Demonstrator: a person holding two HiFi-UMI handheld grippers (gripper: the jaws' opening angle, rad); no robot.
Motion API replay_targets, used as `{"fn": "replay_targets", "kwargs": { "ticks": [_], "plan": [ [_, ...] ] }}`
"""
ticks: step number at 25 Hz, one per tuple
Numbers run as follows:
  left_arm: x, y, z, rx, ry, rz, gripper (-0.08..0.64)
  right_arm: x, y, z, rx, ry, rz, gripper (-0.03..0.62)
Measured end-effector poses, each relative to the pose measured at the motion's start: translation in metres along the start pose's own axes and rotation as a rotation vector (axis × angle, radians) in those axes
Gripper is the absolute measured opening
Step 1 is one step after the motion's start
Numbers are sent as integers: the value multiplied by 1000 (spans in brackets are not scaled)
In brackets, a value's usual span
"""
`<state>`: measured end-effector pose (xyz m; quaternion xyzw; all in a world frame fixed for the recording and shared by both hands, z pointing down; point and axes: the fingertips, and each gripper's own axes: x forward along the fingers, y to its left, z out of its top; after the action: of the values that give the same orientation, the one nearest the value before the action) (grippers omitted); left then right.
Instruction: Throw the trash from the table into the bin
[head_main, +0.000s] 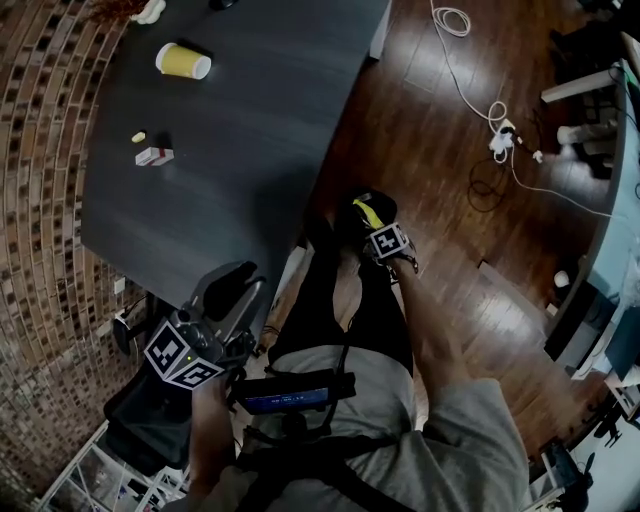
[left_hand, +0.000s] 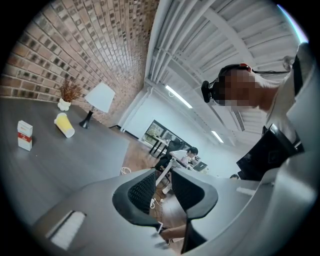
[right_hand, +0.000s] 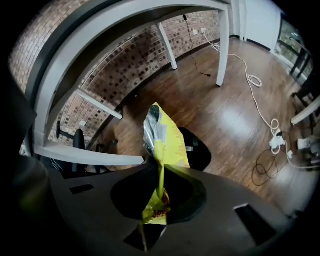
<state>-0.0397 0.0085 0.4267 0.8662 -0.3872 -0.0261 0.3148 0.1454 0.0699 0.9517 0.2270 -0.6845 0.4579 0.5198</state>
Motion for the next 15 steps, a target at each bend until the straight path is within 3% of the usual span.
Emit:
{"fn": "replay_targets", "kwargs": {
  "ticks": [1, 3, 4, 10, 15],
  "plan": [
    [0, 0, 0, 0, 2, 0, 91, 0, -1, -10, 38, 38, 2, 49],
    [1, 0, -1, 0, 5, -2, 91, 0, -7, -15, 68, 50, -9, 149],
    [1, 0, -1, 0, 6, -3, 92, 0, -9, -11, 67, 35, -10, 163],
    [3, -4, 0, 1, 3, -18, 91, -4, -10, 9, 60, -90, 16, 163],
    [10, -10, 12, 14, -41, -47, 91, -27, -19, 5, 143, -153, 79, 163]
  ]
}}
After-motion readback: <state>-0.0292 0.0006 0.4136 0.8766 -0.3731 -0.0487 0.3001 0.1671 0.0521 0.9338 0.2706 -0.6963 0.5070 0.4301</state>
